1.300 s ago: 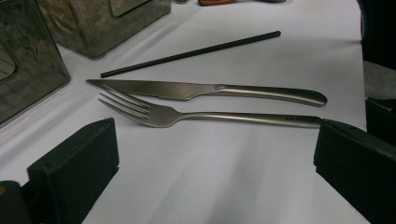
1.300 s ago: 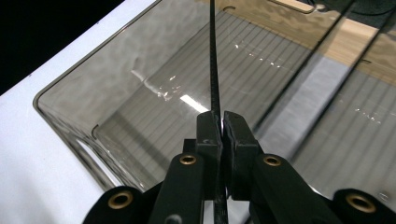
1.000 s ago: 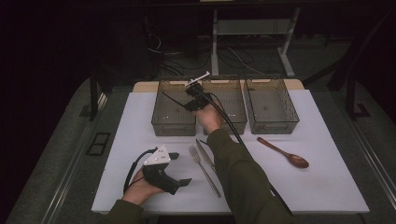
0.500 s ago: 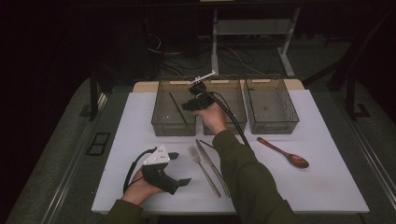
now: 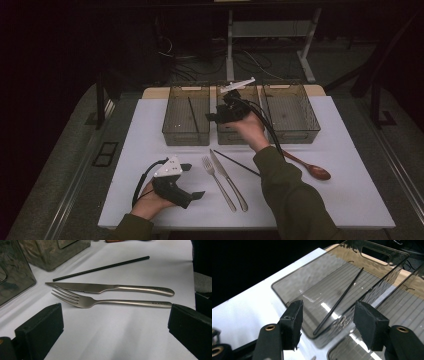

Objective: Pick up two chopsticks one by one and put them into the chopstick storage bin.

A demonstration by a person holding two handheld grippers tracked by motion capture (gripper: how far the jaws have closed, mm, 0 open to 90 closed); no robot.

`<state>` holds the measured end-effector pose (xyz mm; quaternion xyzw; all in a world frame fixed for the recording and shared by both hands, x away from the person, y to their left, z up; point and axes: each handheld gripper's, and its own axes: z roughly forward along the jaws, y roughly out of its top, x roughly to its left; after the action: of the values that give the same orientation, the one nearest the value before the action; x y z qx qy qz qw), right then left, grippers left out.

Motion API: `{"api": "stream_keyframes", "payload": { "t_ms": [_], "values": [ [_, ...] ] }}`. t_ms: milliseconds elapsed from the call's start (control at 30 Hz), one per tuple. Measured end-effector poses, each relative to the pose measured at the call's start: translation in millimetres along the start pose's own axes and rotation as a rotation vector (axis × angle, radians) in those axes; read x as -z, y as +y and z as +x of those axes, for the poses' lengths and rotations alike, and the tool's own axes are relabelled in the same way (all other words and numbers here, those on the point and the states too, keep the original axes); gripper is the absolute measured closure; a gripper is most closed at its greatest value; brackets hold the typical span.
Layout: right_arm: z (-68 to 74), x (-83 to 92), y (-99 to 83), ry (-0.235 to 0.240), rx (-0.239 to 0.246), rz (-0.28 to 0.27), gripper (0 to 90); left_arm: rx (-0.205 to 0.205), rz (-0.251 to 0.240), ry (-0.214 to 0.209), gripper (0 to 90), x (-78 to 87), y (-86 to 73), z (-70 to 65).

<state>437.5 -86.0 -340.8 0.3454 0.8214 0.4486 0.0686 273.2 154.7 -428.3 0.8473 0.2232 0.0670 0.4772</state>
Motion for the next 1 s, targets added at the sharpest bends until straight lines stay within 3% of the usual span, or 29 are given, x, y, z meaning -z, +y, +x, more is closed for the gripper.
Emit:
{"api": "stream_keyframes", "payload": {
  "t_ms": [367, 1000],
  "values": [
    [-4.0, 33.2, -28.9, 0.029, 0.045, -0.01, 37.6, 0.015, 0.0, 0.001, 0.0, 0.2, -0.8, 0.0],
    [-6.0, 72.8, -96.5, 0.068, 0.048, -0.004, 36.6, 0.021, -0.004, 0.003, 0.0, 0.4, -1.7, 0.5]
  ]
}}
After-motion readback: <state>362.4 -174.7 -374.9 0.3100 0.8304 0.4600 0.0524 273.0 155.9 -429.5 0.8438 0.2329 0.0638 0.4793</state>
